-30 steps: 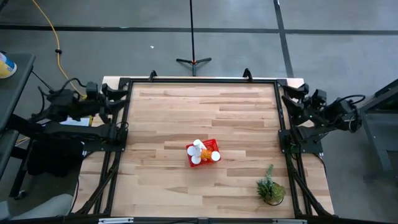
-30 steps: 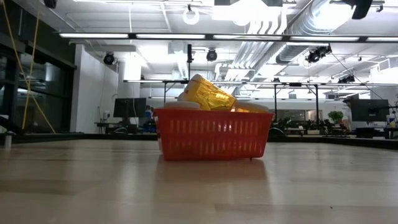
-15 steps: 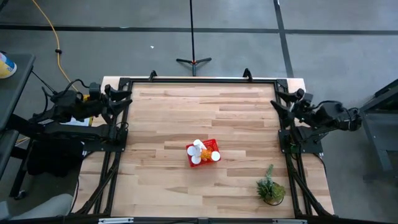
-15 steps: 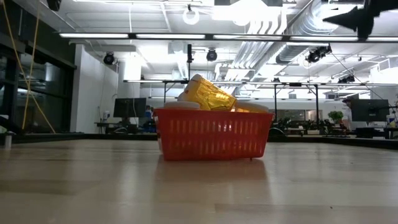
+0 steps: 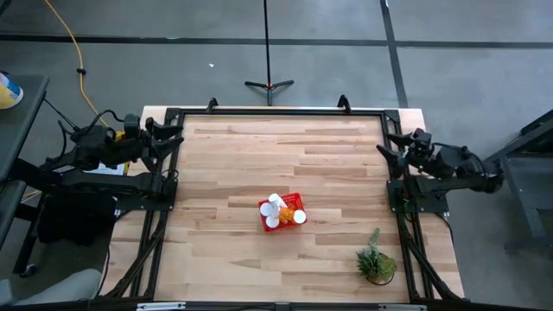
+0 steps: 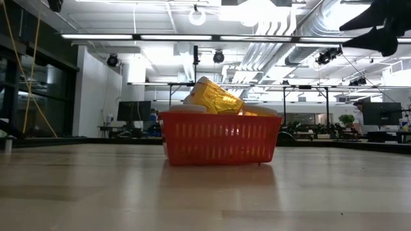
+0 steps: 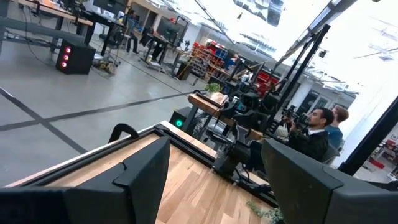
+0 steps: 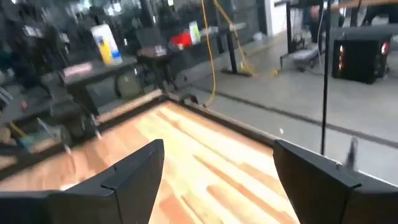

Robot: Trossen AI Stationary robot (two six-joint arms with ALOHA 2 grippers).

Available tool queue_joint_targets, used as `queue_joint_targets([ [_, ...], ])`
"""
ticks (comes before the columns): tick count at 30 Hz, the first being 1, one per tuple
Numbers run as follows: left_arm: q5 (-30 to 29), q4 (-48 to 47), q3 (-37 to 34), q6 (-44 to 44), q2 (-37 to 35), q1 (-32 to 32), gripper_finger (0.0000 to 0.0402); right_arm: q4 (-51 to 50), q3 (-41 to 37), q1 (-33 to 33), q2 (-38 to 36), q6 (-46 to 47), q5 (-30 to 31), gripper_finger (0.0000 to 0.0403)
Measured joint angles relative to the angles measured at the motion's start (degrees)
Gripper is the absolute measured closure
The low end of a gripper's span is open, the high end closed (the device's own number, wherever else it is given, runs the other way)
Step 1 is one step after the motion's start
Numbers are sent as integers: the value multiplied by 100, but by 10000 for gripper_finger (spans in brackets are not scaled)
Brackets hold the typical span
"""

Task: Pick and place pill bottles into a basket
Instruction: Return to Home Position

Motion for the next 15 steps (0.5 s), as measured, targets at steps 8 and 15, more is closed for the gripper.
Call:
queue_joint_targets([
  [8, -13, -230, -2, -28, 0, 1, 112, -394, 215, -160, 73, 276, -674, 109],
  [15, -12, -513, -61, -26, 20, 0, 112, -388, 169, -160, 115, 336, -1046, 109],
])
